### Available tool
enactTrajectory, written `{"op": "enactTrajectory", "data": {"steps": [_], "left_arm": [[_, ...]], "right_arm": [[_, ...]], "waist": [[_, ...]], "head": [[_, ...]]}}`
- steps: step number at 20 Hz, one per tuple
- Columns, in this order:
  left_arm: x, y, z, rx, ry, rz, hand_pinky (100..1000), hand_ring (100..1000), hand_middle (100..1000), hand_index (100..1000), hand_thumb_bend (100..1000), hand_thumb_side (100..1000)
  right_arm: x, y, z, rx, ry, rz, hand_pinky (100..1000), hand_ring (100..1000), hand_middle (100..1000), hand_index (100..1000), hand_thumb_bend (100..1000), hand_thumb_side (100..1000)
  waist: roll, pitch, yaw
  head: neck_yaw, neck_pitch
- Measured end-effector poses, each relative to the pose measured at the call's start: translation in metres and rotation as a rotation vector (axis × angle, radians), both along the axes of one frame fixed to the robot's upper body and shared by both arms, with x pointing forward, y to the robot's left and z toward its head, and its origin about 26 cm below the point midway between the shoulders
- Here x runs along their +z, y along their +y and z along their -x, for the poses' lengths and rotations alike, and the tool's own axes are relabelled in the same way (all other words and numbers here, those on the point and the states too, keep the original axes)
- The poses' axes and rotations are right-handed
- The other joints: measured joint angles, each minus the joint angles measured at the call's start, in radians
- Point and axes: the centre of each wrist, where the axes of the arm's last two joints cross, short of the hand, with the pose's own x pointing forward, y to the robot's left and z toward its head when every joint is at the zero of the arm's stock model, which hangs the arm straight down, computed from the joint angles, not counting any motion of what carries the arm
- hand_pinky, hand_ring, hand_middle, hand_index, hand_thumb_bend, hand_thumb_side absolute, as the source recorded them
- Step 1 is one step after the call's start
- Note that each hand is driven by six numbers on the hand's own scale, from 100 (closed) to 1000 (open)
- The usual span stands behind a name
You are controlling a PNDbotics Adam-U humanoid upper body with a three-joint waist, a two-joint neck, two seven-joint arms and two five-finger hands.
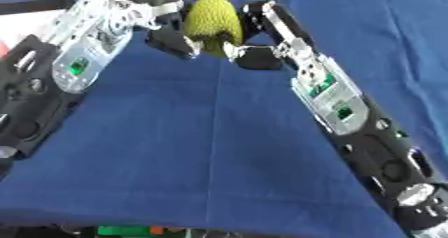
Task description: Pick up the objects with one hand, pass them to the other hand, and then place them into the box on the other side of the table.
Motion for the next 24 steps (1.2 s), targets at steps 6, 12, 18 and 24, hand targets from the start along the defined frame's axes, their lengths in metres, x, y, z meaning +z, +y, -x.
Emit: {"op": "enactTrajectory", "data": {"steps": [6,12,18,24], "left_arm": [[-0.0005,0.0002,0.0007,0.011,-0.009,0.071,755,599,510,501,100,218],[-0.0011,0.0002,0.001,0.034,-0.037,0.125,731,555,438,434,100,231],[-0.0027,0.0002,0.0001,0.052,-0.056,0.126,719,534,401,398,100,228],[-0.0029,0.0,0.0001,0.067,-0.092,0.1,711,530,387,382,100,220]], "right_arm": [[-0.0012,0.001,0.0002,0.005,0.013,0.014,646,499,383,437,143,100],[-0.0023,0.0007,-0.0005,0.009,0.033,0.031,655,524,433,487,262,100],[-0.0024,0.0006,-0.0005,0.015,0.049,0.069,664,552,485,556,444,108],[-0.0024,-0.0002,-0.0006,0.01,0.046,0.095,689,599,543,630,540,246]], "waist": [[0.0,0.001,0.0],[0.0,0.001,0.0],[0.0,0.001,0.0],[-0.002,0.001,0.0]], "head": [[0.0,0.0],[0.0,0.0],[0.0,0.0],[0.0,0.0]]}}
